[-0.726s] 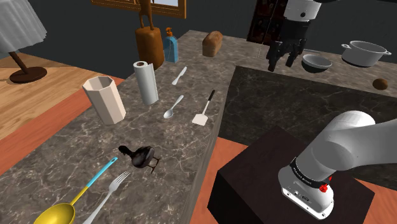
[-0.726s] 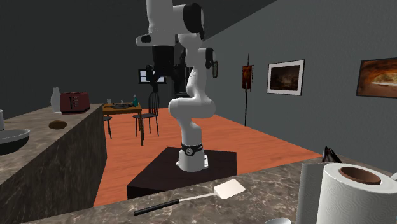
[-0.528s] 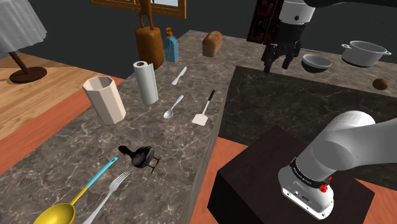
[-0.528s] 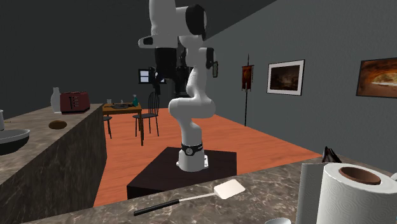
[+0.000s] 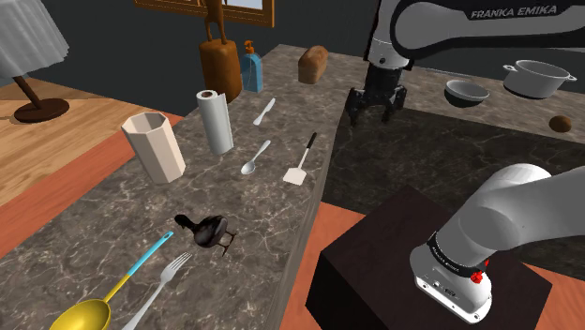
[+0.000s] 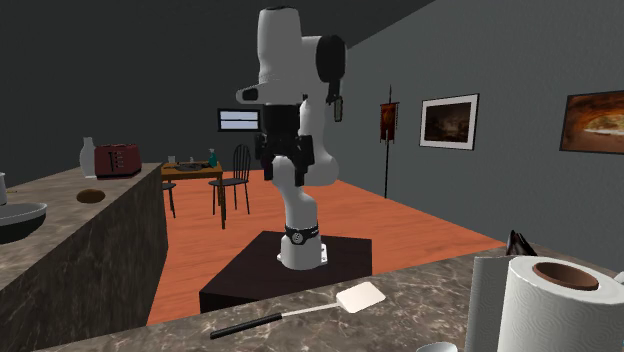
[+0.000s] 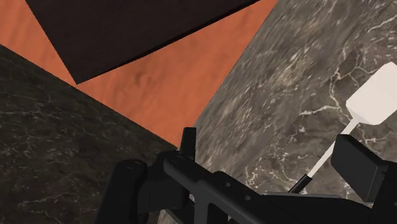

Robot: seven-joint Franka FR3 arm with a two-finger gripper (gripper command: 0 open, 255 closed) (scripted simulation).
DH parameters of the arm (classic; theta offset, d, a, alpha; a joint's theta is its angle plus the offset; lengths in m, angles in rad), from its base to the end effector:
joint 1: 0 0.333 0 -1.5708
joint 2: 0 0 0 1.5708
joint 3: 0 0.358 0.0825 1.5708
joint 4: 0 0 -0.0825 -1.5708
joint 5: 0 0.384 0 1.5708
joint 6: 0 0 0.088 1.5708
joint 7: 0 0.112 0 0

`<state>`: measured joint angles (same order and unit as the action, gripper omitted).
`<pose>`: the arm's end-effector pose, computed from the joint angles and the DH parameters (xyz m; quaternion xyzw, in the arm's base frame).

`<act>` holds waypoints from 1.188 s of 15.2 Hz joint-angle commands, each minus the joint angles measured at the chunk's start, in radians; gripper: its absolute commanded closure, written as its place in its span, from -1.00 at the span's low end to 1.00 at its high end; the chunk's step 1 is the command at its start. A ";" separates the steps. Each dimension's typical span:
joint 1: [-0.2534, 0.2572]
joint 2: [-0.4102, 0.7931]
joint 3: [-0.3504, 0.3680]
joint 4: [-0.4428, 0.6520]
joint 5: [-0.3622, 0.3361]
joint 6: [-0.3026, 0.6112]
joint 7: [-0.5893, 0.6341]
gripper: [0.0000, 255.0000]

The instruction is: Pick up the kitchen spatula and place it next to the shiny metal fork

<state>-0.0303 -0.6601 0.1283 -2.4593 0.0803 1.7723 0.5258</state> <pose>0.3217 0.0470 0.5432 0.9721 -0.2343 -0.0144 0.0045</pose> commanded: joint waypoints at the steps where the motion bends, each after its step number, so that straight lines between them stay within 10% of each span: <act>1: -0.007 0.045 0.044 -0.009 0.019 0.068 0.091 -1.00; 18: -0.118 0.617 0.290 0.165 -0.141 0.502 0.790 -1.00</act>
<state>-0.1467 -0.0631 0.4156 -2.3029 -0.0483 2.2628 1.2977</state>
